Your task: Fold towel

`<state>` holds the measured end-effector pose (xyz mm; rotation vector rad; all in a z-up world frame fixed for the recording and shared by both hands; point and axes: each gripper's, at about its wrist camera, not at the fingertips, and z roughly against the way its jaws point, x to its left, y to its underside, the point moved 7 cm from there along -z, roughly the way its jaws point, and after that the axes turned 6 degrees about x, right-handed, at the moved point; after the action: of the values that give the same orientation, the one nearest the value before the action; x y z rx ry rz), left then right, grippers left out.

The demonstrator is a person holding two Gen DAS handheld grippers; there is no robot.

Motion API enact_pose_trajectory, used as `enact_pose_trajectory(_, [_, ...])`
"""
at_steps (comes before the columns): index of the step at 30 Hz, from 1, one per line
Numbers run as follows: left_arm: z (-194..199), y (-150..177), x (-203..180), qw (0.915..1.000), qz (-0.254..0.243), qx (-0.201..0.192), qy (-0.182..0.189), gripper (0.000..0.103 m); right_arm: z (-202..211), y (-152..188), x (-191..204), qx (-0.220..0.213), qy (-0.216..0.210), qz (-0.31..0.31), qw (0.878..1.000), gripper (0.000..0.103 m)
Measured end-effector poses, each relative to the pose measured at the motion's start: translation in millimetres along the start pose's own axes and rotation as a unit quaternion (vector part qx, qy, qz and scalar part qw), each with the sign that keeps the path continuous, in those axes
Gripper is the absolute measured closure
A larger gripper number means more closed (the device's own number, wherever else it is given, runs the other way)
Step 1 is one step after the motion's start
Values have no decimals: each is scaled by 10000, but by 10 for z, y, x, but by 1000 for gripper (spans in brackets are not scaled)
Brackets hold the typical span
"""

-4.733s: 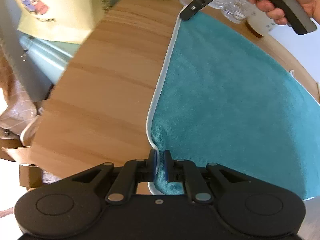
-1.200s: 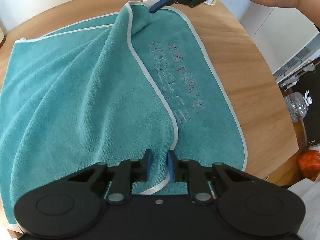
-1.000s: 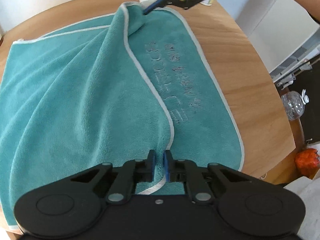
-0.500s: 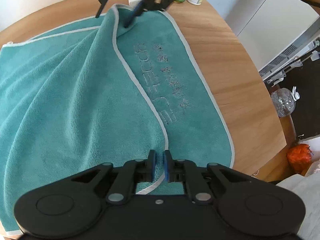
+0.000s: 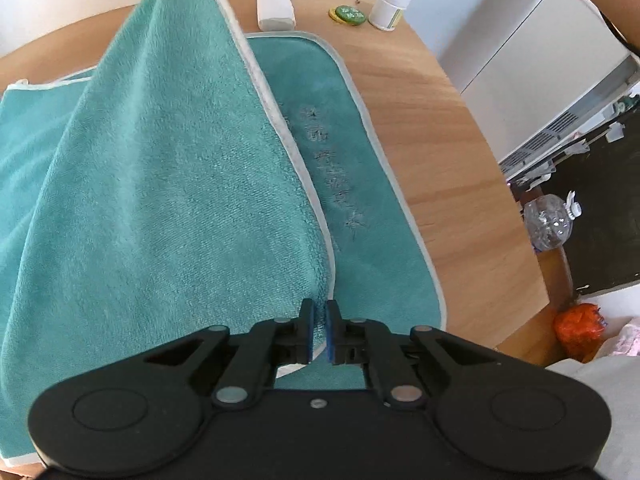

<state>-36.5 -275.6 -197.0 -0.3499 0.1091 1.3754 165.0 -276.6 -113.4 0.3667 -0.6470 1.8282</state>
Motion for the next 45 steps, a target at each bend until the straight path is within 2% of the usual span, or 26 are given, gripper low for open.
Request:
enact_pose_trajectory(4, [1,43,-58,9996,-4,115,251,98,-20,172,-344,-46,319,133,9994,98])
enact_pose_trajectory(9, [-105,111,-210,9979,-320,437,367,98,-85,623,-789,537,347,17,9980,97])
enact_pose_trajectory(10, [-126,118,-237,9974,-377,487,377,98,-97,677,-841,638,390,-9,9972,97])
enact_pose_trajectory(11, [-146,122,-258,9969,-409,536,406,98,-114,745,-932,738,521,-115,9958,92])
enact_pose_trajectory(13, [-178,129,-295,9961,-472,616,432,98,-151,778,-1006,836,539,-126,9950,92])
enact_pose_trajectory(14, [-189,132,-308,9958,-504,639,417,98,-136,746,-1030,749,498,-195,9958,90])
enact_pose_trajectory(15, [-200,135,-322,9955,-535,663,403,98,-118,709,-1051,649,453,-271,9965,84])
enact_pose_trajectory(16, [-210,133,-328,9954,-552,679,392,98,-100,672,-1073,549,408,-347,9971,77])
enact_pose_trajectory(17, [-215,140,-321,9954,-550,682,385,98,-95,597,-1083,452,418,-326,9976,64])
enact_pose_trajectory(18, [-229,146,-295,9958,-502,685,341,98,-107,570,-1093,421,471,-309,9975,60])
enact_pose_trajectory(20, [-254,147,-248,9962,-426,710,267,98,-141,453,-1167,340,764,-264,9961,60])
enact_pose_trajectory(24, [-226,123,-204,9974,-279,616,256,96,-333,377,-1289,858,602,-547,9930,60])
enact_pose_trajectory(25, [-223,115,-190,9978,-233,581,214,95,-331,362,-1295,864,589,-575,9929,60])
enact_pose_trajectory(28, [-259,106,-184,9977,-173,619,229,81,-285,396,-1339,828,377,-684,9935,60])
enact_pose_trajectory(29, [-278,94,-186,9976,-172,644,172,73,-303,408,-1344,840,360,-687,9934,62])
enact_pose_trajectory(32, [-322,68,-236,9973,-236,678,147,66,-324,390,-1275,882,334,-527,9941,92])
enact_pose_trajectory(36, [-348,30,-299,9973,-286,665,101,60,-319,371,-1185,863,240,-412,9951,99])
enact_pose_trajectory(40, [-339,43,-337,9970,-433,622,-122,61,-246,271,-1177,751,118,-498,9959,99])
enact_pose_trajectory(41, [-350,46,-358,9967,-493,602,-227,67,-224,251,-1178,720,85,-499,9961,99])
enact_pose_trajectory(42, [-363,48,-378,9961,-559,581,-345,80,-202,237,-1181,685,119,-467,9965,99])
enact_pose_trajectory(44, [-361,63,-365,9943,-710,532,-588,92,-192,229,-1173,657,153,-375,9970,99])
enact_pose_trajectory(45, [-351,73,-331,9948,-662,521,-571,94,-194,235,-1175,660,133,-368,9971,99])
